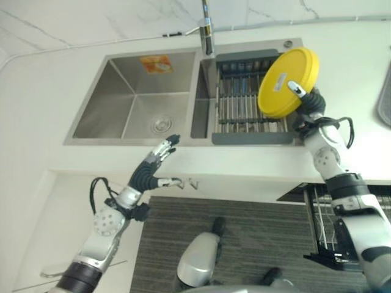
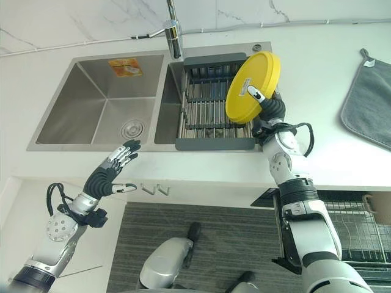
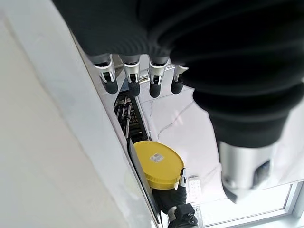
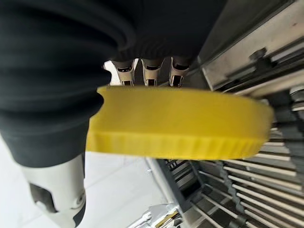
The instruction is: Place the dishes in the dishwasher.
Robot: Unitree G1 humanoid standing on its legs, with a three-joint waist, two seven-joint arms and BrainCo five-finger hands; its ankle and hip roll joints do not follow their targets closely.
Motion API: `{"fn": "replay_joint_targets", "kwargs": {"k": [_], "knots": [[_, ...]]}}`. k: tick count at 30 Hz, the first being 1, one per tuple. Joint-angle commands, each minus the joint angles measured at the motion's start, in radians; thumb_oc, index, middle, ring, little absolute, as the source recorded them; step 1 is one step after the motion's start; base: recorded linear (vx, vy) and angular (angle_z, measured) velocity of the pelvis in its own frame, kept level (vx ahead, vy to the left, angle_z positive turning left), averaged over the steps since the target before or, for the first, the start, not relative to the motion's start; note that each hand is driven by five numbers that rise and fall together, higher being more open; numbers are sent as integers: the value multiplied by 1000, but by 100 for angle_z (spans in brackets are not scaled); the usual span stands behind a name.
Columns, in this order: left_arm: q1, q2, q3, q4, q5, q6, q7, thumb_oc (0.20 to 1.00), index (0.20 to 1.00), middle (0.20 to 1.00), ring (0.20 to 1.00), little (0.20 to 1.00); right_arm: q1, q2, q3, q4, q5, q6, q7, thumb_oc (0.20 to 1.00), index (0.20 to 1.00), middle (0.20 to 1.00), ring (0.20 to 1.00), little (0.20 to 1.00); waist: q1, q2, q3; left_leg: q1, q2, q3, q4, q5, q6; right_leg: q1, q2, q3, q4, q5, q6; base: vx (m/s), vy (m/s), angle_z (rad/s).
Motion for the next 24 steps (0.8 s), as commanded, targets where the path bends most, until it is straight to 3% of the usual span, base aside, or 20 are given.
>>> {"fn": "replay_joint_targets", "kwargs": {"k": [1, 3, 4, 24], "knots": [[-12, 10, -3, -38, -4, -46, 22, 1000, 1000, 1000, 1000, 1000, -89, -85, 27, -37, -35, -19, -9, 824, 824, 824, 824, 824, 17, 3, -23, 29, 19, -20, -43, -44, 3, -43, -24, 32, 175, -76, -21, 0, 0, 0], [-15, 9, -6, -38, 4, -45, 30, 1000, 1000, 1000, 1000, 1000, -92, -86, 32, -32, -66, -18, -22, 360, 360, 360, 360, 360, 17, 3, -22, 28, 19, -22, -43, -43, 4, -44, -22, 33, 176, -77, -21, 0, 0, 0], [-17, 10, -7, -38, 4, -43, 33, 1000, 1000, 1000, 1000, 1000, -94, -86, 33, -28, -69, -18, -21, 200, 200, 200, 200, 200, 17, 4, -21, 27, 18, -23, -43, -43, 3, -46, -22, 34, 179, -78, -21, 0, 0, 0], [-32, 10, -17, -33, -25, -26, 14, 1000, 1000, 1000, 1000, 1000, -137, -84, 43, -9, -48, -35, -3, 200, 200, 200, 200, 200, 28, 8, -11, 19, -1, -47, -31, -47, 13, -54, -20, 35, 213, -94, -31, 0, 0, 0]]}}
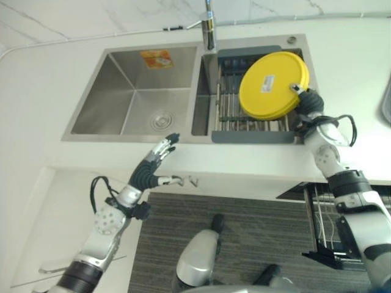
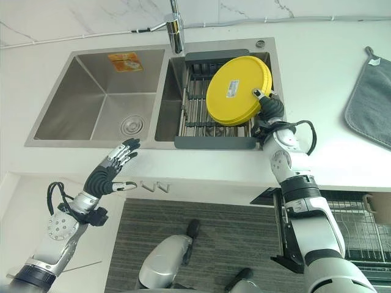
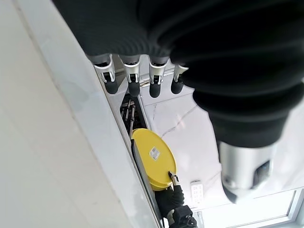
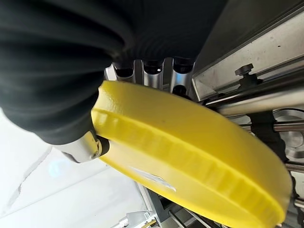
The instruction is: Place the dishes in the dishwasher.
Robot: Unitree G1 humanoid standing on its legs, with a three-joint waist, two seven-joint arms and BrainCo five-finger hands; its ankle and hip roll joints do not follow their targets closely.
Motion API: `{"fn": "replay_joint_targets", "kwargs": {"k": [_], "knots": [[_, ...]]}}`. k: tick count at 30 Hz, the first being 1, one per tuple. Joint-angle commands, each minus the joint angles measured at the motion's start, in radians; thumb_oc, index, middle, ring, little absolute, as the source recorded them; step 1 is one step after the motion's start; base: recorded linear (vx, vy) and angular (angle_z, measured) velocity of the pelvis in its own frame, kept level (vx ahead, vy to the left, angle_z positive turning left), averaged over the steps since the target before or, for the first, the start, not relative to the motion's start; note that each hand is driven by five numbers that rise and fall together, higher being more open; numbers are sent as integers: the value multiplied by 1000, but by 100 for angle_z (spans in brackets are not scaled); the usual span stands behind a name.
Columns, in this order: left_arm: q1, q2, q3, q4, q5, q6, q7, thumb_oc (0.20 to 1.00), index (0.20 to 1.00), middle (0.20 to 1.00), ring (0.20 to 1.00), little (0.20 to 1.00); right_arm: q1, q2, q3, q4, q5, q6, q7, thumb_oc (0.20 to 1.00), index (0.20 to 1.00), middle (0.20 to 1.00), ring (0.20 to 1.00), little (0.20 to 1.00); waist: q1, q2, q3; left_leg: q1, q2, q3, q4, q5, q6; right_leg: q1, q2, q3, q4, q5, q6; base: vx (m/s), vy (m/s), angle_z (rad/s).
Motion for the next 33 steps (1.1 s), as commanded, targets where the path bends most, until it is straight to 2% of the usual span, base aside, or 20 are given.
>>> {"fn": "replay_joint_targets", "kwargs": {"k": [1, 8, 12, 18, 20, 30, 33], "knots": [[-21, 9, -9, -34, -27, -32, -5, 1000, 1000, 1000, 1000, 1000, -114, -56, 6, -31, -9, -63, 23, 200, 200, 200, 200, 200, 24, 9, -19, 32, 4, -29, -44, -45, 12, -46, -19, 37, 190, -81, -22, 0, 0, 0], [-23, -2, -14, -28, -15, -35, 5, 1000, 1000, 1000, 1000, 1000, -103, -29, 4, -56, 31, -135, 28, 200, 200, 200, 200, 200, 26, 10, -21, 32, 5, -22, -45, -44, 13, -40, -22, 30, 184, -77, -21, -8, 3, 1], [-19, -8, -14, -26, -6, -37, 16, 1000, 1000, 1000, 1000, 1000, -86, 27, -27, -123, 135, -233, 19, 200, 200, 200, 200, 200, 23, 9, -32, 43, 9, -15, -56, -46, 16, -33, -21, 31, 171, -72, -19, -57, -9, 0], [-26, -23, -19, -23, 4, -14, 27, 1000, 1000, 1000, 1000, 1000, -62, 98, -53, -249, 112, -292, -65, 200, 200, 200, 200, 200, 3, 7, -59, 61, 27, 5, -74, -46, 8, -23, -5, 40, 126, -57, -14, -123, -84, -2], [-15, -32, -19, -16, 21, -19, 16, 1000, 1000, 1000, 1000, 1000, -40, 112, -41, -281, 81, -308, -94, 200, 200, 200, 200, 200, -13, 4, -76, 73, 42, 15, -87, -43, -3, -14, 18, 53, 92, -51, -14, -197, -146, -11], [-34, -53, -48, 5, 51, -5, 27, 1000, 1000, 1000, 1000, 1000, 37, 141, -15, -353, 100, -350, -94, 200, 200, 200, 200, 200, -86, -25, -133, 124, 97, 79, -105, -45, -29, 10, 64, 100, -12, -7, -16, -149, -100, -17], [-66, -64, -65, 28, 65, 3, 47, 1000, 1000, 1000, 1000, 1000, 89, 168, -10, -428, 110, -372, -94, 200, 200, 200, 200, 200, -147, -47, -163, 161, 123, 119, -103, -58, -37, 20, 82, 145, -64, 17, -14, -191, -162, -28]]}}
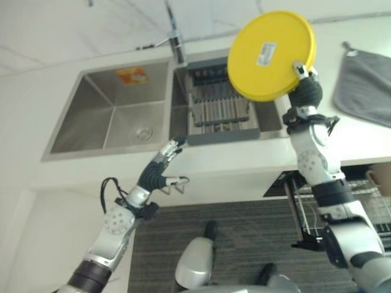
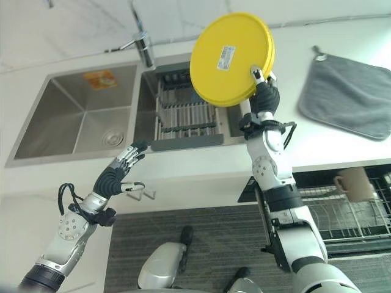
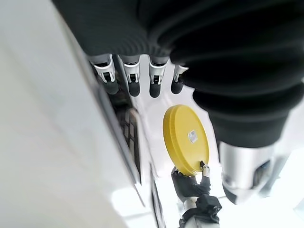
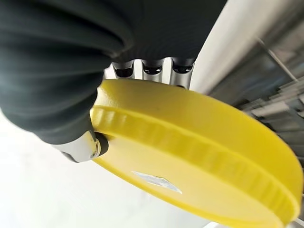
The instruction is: Place the dishes in the dishwasher.
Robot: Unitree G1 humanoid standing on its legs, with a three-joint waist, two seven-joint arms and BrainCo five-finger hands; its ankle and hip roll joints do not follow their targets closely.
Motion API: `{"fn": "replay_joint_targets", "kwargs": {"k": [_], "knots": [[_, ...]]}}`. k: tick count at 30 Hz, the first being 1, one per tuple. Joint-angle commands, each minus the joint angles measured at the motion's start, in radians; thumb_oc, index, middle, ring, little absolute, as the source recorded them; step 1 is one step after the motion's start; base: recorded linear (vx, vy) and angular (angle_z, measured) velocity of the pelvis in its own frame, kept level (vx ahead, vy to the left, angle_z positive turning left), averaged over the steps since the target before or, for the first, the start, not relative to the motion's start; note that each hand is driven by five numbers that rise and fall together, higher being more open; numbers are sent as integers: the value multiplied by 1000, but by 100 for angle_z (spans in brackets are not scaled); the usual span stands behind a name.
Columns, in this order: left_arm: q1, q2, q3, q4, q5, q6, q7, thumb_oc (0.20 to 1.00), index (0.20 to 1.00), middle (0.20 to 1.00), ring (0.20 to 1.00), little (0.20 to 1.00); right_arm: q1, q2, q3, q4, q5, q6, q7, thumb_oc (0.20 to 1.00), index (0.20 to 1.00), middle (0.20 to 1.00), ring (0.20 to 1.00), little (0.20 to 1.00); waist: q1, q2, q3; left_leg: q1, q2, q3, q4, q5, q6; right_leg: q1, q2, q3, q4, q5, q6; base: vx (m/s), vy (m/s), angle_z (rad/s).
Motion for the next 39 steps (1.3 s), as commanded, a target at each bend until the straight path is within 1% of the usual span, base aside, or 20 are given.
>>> {"fn": "replay_joint_targets", "kwargs": {"k": [1, 2, 3, 4, 8, 10, 11, 12, 16, 17, 18, 19, 22, 23, 25, 28, 33, 34, 39], "knots": [[-48, 9, -37, 28, 22, -35, 36, 1000, 1000, 1000, 1000, 1000, -8, 32, -19, -147, 27, -128, 22, 200, 200, 200, 200, 200, -27, -58, -90, 83, 32, 48, -35, -90, -5, 7, -4, 70, -14, -15, -10, -135, -112, -47], [-57, 5, -40, 28, 24, -31, 43, 1000, 1000, 1000, 1000, 1000, 8, 37, -20, -165, 33, -137, 20, 200, 200, 200, 200, 200, -42, -63, -95, 91, 37, 58, -33, -95, -7, 9, 0, 83, -26, -10, -10, -156, -137, -64], [-67, -1, -44, 35, 28, -31, 57, 1000, 1000, 1000, 1000, 1000, 36, 47, -21, -190, 37, -141, 24, 200, 200, 200, 200, 200, -68, -71, -103, 103, 44, 74, -31, -100, -10, 12, 5, 103, -46, 0, -9, -224, -216, -78], [-75, -13, -49, 43, 35, -32, 76, 1000, 1000, 1000, 1000, 1000, 106, 58, -31, -228, 68, -164, 47, 200, 200, 200, 200, 200, -112, -80, -115, 126, 58, 107, -31, -107, -16, 17, 17, 140, -78, 16, -8, -189, -194, -66], [-74, -34, -52, 47, 55, -37, 79, 1000, 1000, 1000, 1000, 1000, 227, 54, -70, -269, 130, -191, 113, 200, 200, 200, 200, 200, -172, -92, -131, 153, 80, 149, -32, -108, -26, 23, 34, 189, -107, 33, -6, -88, -123, -77], [-72, -48, -56, 42, 77, -39, 84, 1000, 1000, 1000, 1000, 1000, 342, 45, -126, -298, 196, -213, 190, 200, 200, 200, 200, 200, -232, -101, -143, 177, 102, 193, -38, -106, -38, 28, 42, 226, -136, 49, -2, -78, -132, -94], [-72, -48, -57, 42, 77, -39, 84, 1000, 1000, 1000, 1000, 1000, 343, 45, -127, -298, 197, -213, 191, 200, 200, 200, 200, 200, -230, -101, -143, 178, 102, 194, -39, -106, -38, 29, 43, 227, -137, 50, -2, -42, -80, -78], [-80, -54, -60, 47, 79, -38, 85, 1000, 1000, 1000, 1000, 1000, 372, 44, -145, -305, 202, -225, 206, 200, 200, 200, 200, 200, -247, -103, -148, 183, 107, 206, -41, -105, -40, 30, 44, 234, -143, 53, -1, -19, -40, -53], [-110, -70, -62, 57, 80, -25, 91, 1000, 1000, 1000, 1000, 1000, 491, 30, -217, -343, 210, -221, 239, 200, 200, 200, 200, 200, -313, -106, -160, 210, 128, 266, -48, -97, -47, 27, 43, 257, -139, 61, 5, 0, -28, -44], [-109, -73, -54, 55, 77, -23, 87, 1000, 1000, 1000, 1000, 1000, 527, 34, -243, -352, 206, -207, 238, 200, 200, 200, 200, 200, -331, -106, -162, 216, 133, 282, -47, -98, -48, 26, 41, 261, -138, 63, 7, 48, -12, -69], [-105, -75, -43, 51, 76, -20, 83, 1000, 1000, 1000, 1000, 1000, 578, 40, -270, -347, 215, -174, 265, 200, 200, 200, 200, 200, -351, -106, -164, 222, 135, 300, -46, -101, -48, 24, 38, 265, -138, 66, 9, 54, -20, -63], [-101, -76, -36, 44, 79, -17, 75, 1000, 1000, 1000, 1000, 1000, 607, 46, -284, -329, 225, -151, 272, 200, 200, 200, 200, 200, -363, -107, -165, 226, 134, 313, -44, -106, -46, 22, 34, 267, -142, 71, 11, 43, -24, -56], [-92, -77, -27, 30, 82, -8, 54, 1000, 1000, 1000, 1000, 1000, 657, 64, -293, -271, 233, -125, 319, 200, 200, 200, 200, 200, -376, -109, -163, 231, 126, 326, -45, -113, -41, 19, 25, 265, -150, 81, 18, 49, -31, -33], [-89, -77, -27, 22, 87, -2, 45, 1000, 1000, 1000, 1000, 1000, 665, 69, -287, -250, 238, -115, 323, 200, 200, 200, 200, 200, -374, -108, -161, 230, 120, 323, -47, -116, -39, 18, 22, 263, -152, 83, 20, 51, -22, -7], [-85, -78, -30, 13, 88, 3, 45, 1000, 1000, 1000, 1000, 1000, 671, 78, -272, -229, 229, -113, 318, 200, 200, 200, 200, 200, -371, -107, -159, 230, 114, 319, -54, -118, -36, 17, 18, 259, -154, 84, 23, 52, -3, 7], [-75, -75, -32, -6, 87, 11, 36, 1000, 1000, 1000, 1000, 1000, 671, 97, -244, -166, 219, -97, 302, 200, 200, 200, 200, 200, -351, -98, -150, 227, 92, 286, -67, -123, -29, 17, 11, 258, -155, 86, 29, 104, 6, 21], [-65, -68, -37, -31, 110, 19, 34, 1000, 1000, 1000, 1000, 1000, 655, 108, -215, -140, 220, -110, 294, 200, 200, 200, 200, 200, -322, -84, -132, 199, 71, 242, -87, -121, -24, -4, -6, 245, -153, 89, 40, 7, 36, 26], [-56, -62, -33, -44, 111, 27, 30, 1000, 1000, 1000, 1000, 1000, 646, 107, -208, -125, 217, -116, 290, 200, 200, 200, 200, 200, -306, -78, -125, 190, 62, 222, -94, -120, -21, -7, -14, 236, -151, 89, 42, 6, 72, 32], [-33, -52, -30, -57, 108, 22, 26, 1000, 1000, 1000, 1000, 1000, 620, 106, -189, -86, 190, -106, 221, 200, 200, 200, 200, 200, -274, -65, -114, 171, 47, 185, -91, -122, -17, -12, -26, 222, -138, 81, 44, 22, 86, 20]]}}
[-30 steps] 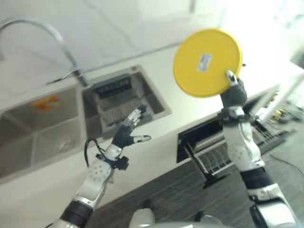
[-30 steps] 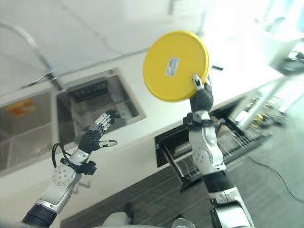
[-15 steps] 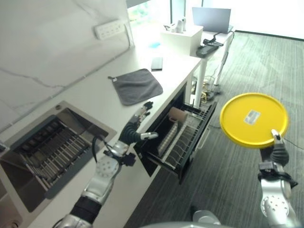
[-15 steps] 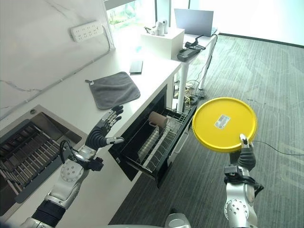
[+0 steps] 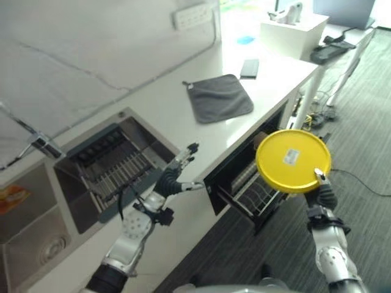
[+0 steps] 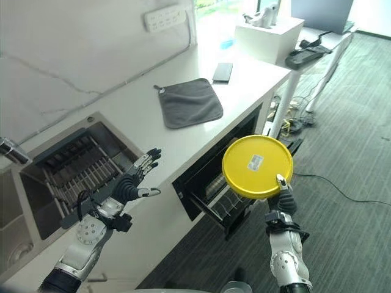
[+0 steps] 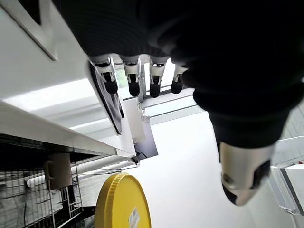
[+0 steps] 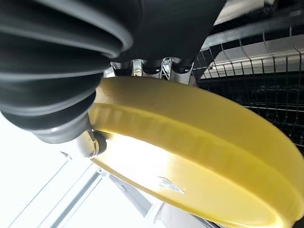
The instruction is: Place the dishes in the dishwasher.
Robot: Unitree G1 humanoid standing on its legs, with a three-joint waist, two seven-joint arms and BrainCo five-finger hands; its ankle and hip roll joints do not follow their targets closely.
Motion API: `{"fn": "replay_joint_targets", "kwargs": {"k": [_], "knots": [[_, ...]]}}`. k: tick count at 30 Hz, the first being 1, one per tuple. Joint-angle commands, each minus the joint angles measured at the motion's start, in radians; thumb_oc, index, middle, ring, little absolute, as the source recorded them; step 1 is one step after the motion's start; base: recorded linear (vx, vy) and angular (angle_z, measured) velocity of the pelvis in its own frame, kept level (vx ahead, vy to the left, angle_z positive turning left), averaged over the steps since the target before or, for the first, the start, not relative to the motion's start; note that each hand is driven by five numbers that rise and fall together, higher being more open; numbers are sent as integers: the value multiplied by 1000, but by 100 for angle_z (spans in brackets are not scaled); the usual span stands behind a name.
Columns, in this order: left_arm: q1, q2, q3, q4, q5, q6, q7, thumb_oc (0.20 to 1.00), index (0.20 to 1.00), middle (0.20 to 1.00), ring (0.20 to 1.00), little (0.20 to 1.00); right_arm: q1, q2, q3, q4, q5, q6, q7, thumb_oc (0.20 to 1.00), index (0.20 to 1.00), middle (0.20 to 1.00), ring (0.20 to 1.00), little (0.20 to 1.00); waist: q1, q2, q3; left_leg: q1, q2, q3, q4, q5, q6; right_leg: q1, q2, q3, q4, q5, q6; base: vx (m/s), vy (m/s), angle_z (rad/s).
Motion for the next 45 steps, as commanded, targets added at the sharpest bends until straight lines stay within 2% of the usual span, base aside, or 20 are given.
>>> {"fn": "replay_joint_targets", "kwargs": {"k": [1, 7, 9, 12, 16, 22, 31, 37, 39, 42, 44, 45], "knots": [[-71, 52, 18, -61, 29, -46, 1, 1000, 1000, 1000, 1000, 1000, -114, 9, -25, -25, -25, -47, -24, 200, 200, 200, 200, 200, -2, -44, 26, -13, 37, -93, 76, -105, 5, -35, -56, -10, 155, -118, 15, -5, 78, 15], [-66, 67, 10, -64, 2, -51, -12, 1000, 1000, 1000, 1000, 1000, -197, -35, -73, 92, -26, -72, -128, 200, 200, 200, 200, 200, 36, -24, 45, -26, 26, -120, 76, -99, 9, -32, -66, -25, 163, -121, 13, 5, 76, 16], [-61, 77, 2, -73, -11, -49, -11, 1000, 1000, 1000, 1000, 1000, -241, -68, -94, 148, -46, -58, -185, 200, 200, 200, 200, 200, 53, -15, 48, -22, 21, -133, 68, -96, 9, -25, -69, -32, 165, -123, 13, 47, 72, 5], [-64, 87, -9, -70, -24, -53, -10, 1000, 1000, 1000, 1000, 1000, -277, -96, -102, 198, -55, -38, -209, 200, 200, 200, 200, 200, 65, -10, 52, -22, 18, -142, 66, -93, 9, -22, -70, -35, 168, -125, 12, 26, 42, 7], [-71, 94, -22, -68, -31, -58, -9, 1000, 1000, 1000, 1000, 1000, -313, -120, -93, 262, -89, -13, -212, 200, 200, 200, 200, 200, 78, -3, 61, -22, 14, -154, 60, -89, 10, -20, -73, -39, 170, -125, 12, 8, 28, 9], [-89, 97, -41, -58, -50, -75, -7, 1000, 1000, 1000, 1000, 1000, -391, -165, -51, 354, -203, 64, -190, 200, 200, 200, 200, 200, 100, 20, 85, -34, -1, -184, 63, -83, 12, -26, -83, -39, 182, -127, 11, 6, 64, 2], [-134, 104, -58, -61, -75, -81, 7, 1000, 1000, 1000, 1000, 1000, -548, -243, -20, 498, -241, 142, -187, 200, 200, 200, 200, 200, 131, 62, 136, -80, -19, -215, 83, -74, 12, -67, -106, -56, 229, -141, 8, -16, 76, 8], [-161, 116, -66, -47, -96, -111, 9, 1000, 1000, 1000, 1000, 1000, -641, -291, -12, 585, -257, 141, -170, 200, 200, 200, 200, 200, 151, 82, 174, -119, -31, -239, 92, -66, 14, -105, -116, -60, 256, -148, 7, -36, 52, 13], [-169, 119, -68, -44, -100, -117, 9, 1000, 1000, 1000, 1000, 1000, -671, -306, -6, 601, -298, 136, -176, 200, 200, 200, 200, 200, 157, 86, 184, -130, -34, -246, 94, -63, 15, -117, -118, -60, 265, -149, 8, -19, 35, 14], [-186, 124, -75, -41, -101, -125, 15, 1000, 1000, 1000, 1000, 1000, -731, -333, 32, 636, -460, 153, -170, 200, 200, 200, 200, 200, 170, 91, 207, -154, -40, -260, 99, -58, 16, -142, -120, -57, 281, -150, 8, -45, 23, 7], [-196, 132, -72, -39, -99, -134, 14, 1000, 1000, 1000, 1000, 1000, -765, -359, 70, 662, -605, 191, -156, 200, 200, 200, 200, 200, 177, 89, 222, -177, -42, -267, 109, -56, 16, -168, -123, -56, 298, -150, 9, -96, -20, 7], [-212, 145, -74, -35, -98, -149, 23, 1000, 1000, 1000, 1000, 1000, -812, -418, 144, 704, -794, 182, -144, 200, 200, 200, 200, 200, 188, 83, 246, -205, -41, -271, 120, -50, 15, -200, -125, -57, 320, -147, 10, -109, -35, 8]]}}
